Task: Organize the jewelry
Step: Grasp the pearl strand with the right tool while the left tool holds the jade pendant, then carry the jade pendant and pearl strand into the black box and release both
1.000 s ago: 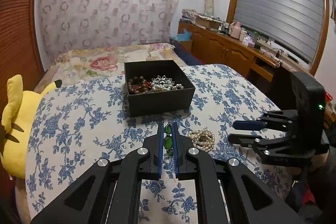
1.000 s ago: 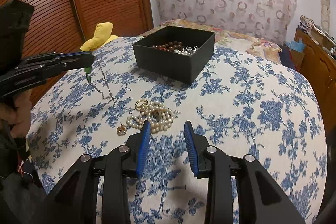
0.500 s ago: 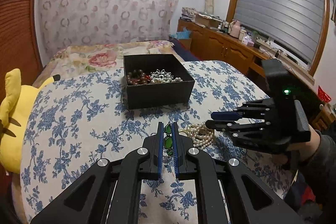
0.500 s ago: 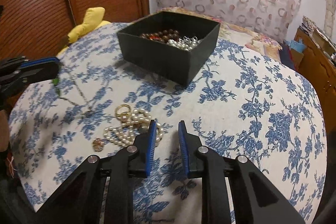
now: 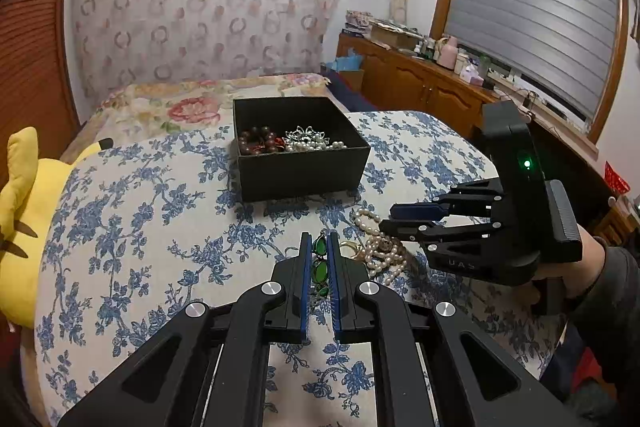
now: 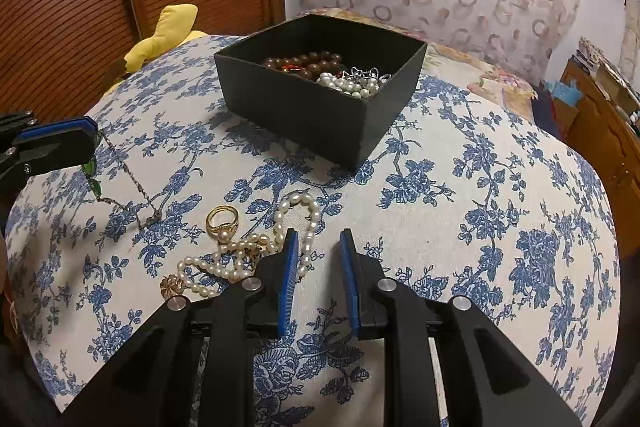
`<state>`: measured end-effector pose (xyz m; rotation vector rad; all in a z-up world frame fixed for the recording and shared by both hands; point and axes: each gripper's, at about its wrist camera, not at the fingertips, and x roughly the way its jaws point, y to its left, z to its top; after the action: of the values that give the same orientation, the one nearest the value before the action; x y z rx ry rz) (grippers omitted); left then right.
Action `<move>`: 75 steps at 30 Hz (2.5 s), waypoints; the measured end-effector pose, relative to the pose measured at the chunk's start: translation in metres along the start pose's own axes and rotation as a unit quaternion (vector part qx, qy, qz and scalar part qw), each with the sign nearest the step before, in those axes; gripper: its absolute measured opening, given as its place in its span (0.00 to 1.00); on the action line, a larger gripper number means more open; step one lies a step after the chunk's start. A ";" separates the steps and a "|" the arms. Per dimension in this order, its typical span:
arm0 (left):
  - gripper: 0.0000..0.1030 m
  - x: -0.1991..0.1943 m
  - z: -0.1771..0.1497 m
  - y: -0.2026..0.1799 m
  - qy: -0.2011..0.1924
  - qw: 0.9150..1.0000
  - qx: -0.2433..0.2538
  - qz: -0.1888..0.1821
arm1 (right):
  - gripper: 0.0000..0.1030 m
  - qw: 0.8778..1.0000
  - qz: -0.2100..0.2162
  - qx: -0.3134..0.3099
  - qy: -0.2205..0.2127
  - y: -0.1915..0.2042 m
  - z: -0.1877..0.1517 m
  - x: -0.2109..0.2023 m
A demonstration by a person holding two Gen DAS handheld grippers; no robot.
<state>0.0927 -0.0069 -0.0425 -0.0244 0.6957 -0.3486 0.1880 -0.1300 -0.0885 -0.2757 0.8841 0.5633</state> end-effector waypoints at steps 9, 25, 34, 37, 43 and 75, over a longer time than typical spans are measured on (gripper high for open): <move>0.06 -0.001 0.002 -0.001 -0.003 1.000 0.000 0.001 | 0.05 1.000 0.004 -0.009 -0.016 0.004 -0.003 -0.008; 0.06 -0.028 0.024 -0.007 -0.040 0.999 0.015 0.021 | 0.05 0.992 -0.002 -0.021 -0.122 0.007 0.024 -0.101; 0.06 -0.038 0.041 -0.011 -0.056 0.998 0.021 0.031 | 0.05 0.986 -0.007 -0.035 -0.166 0.013 0.041 -0.142; 0.06 -0.040 0.044 -0.012 -0.059 0.997 0.023 0.032 | 0.05 0.983 -0.011 -0.039 -0.179 0.014 0.047 -0.155; 0.06 -0.041 0.048 -0.013 -0.062 0.997 0.026 0.033 | 0.05 0.978 -0.020 -0.044 -0.202 0.013 0.060 -0.173; 0.07 0.009 0.127 0.021 -0.075 0.997 0.024 0.021 | 0.05 0.963 -0.003 -0.056 -0.262 -0.012 0.170 -0.162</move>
<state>0.1862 -0.0025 0.0468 0.0091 0.5380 -0.3195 0.2241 -0.1204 0.1436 -0.2154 0.3393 0.6417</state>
